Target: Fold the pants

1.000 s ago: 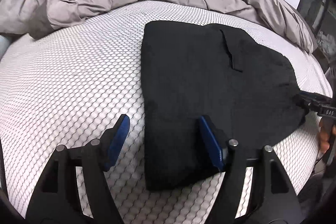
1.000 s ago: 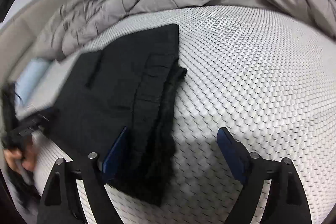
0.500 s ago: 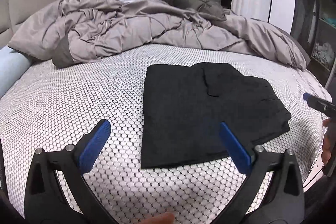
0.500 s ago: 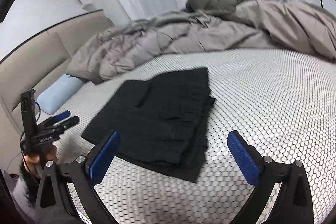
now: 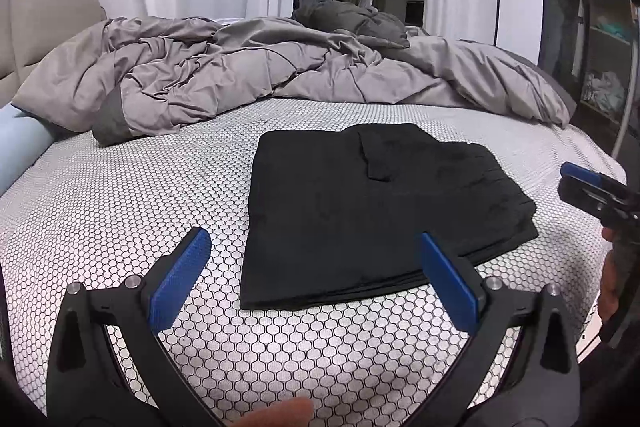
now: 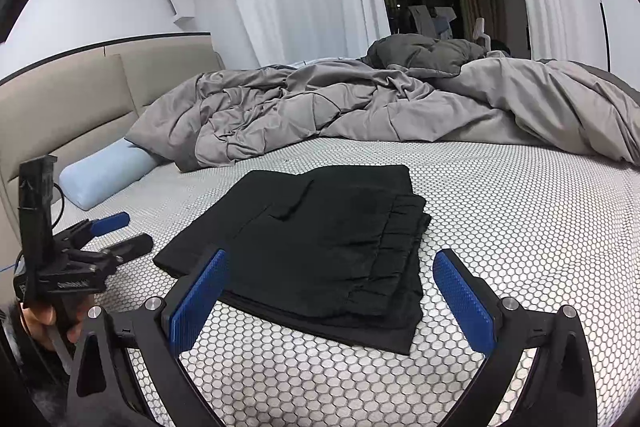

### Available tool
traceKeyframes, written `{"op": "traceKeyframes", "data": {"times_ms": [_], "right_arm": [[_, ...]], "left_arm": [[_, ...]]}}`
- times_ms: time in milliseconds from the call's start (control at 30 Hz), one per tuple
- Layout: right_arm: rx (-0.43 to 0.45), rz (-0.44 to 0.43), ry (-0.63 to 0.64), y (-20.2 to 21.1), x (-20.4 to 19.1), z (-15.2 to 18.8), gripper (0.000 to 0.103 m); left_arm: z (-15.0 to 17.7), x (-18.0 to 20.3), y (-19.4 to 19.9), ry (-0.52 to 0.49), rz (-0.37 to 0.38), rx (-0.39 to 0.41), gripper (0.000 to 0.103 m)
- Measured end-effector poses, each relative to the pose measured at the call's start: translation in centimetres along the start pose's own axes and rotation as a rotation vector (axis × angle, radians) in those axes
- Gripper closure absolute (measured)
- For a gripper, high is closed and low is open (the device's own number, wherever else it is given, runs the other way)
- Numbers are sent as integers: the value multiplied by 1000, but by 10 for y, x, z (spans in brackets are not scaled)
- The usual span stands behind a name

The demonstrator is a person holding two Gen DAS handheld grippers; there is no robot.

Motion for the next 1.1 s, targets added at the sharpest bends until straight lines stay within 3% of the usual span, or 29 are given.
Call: {"op": "traceKeyframes", "data": {"times_ms": [1100], "right_arm": [[-7, -8, 2, -7, -7, 5, 0]], "left_arm": [[-8, -1, -9, -2, -5, 23, 1]]}}
Point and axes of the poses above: each gripper's, at about its wrist camera, not at the fingertips, and y roughly against the way its jaws point, x to its right, z to its underside, the point moved 9 cm from there along -y, roughly the way its jaws point
